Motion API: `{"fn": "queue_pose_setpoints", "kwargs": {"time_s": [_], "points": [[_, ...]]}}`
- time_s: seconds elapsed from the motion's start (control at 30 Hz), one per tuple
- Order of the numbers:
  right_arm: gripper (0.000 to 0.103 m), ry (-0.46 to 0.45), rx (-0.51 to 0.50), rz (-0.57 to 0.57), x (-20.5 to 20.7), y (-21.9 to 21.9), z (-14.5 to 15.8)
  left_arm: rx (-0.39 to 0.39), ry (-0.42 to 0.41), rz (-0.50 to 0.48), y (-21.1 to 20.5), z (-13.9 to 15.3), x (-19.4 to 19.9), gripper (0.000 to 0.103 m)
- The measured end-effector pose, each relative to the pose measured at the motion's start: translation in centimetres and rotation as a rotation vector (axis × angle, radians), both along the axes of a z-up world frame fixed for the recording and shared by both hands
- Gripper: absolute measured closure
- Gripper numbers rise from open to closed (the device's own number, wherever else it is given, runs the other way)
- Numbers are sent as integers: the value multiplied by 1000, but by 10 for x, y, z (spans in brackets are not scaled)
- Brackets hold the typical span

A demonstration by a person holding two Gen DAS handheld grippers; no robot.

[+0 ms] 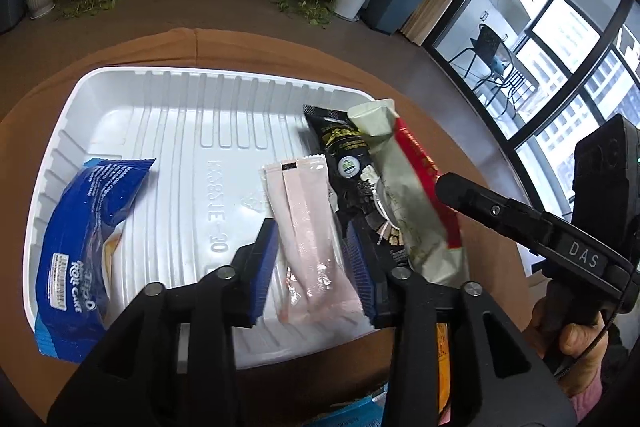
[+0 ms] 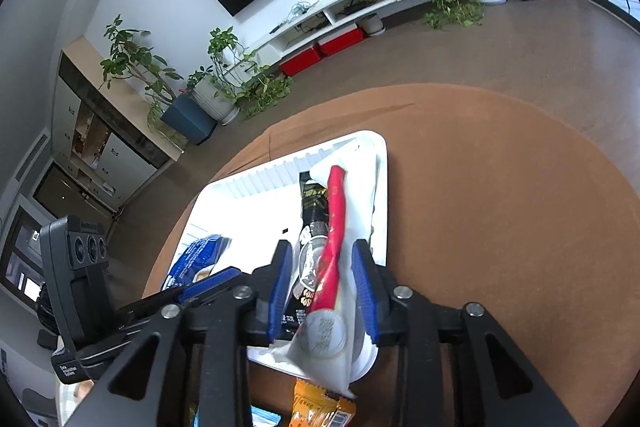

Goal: Organize snacks
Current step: 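Open both tools to release the bars into the tray and withdraw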

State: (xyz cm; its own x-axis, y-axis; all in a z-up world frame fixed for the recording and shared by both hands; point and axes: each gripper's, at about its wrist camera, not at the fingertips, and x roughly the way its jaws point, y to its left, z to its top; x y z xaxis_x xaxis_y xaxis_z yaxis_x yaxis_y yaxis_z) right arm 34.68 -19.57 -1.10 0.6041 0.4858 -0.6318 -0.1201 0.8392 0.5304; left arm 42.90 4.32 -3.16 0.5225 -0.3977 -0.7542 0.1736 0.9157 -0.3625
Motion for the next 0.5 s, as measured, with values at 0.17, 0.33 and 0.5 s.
{"fn": "queue_pose_setpoints", "kwargs": {"time_s": [0.17,0.33,0.5], "points": [[60,-31,-27,-4,-13,2,11,-7,-25,10,4,9,-14,62],[55,-71,-17,-2,-36,-1,31,-6,-56,10,10,22,-44,62],[47,-137,-22,-4,-78,0,51,-5,-76,8,19,28,-87,60]]}}
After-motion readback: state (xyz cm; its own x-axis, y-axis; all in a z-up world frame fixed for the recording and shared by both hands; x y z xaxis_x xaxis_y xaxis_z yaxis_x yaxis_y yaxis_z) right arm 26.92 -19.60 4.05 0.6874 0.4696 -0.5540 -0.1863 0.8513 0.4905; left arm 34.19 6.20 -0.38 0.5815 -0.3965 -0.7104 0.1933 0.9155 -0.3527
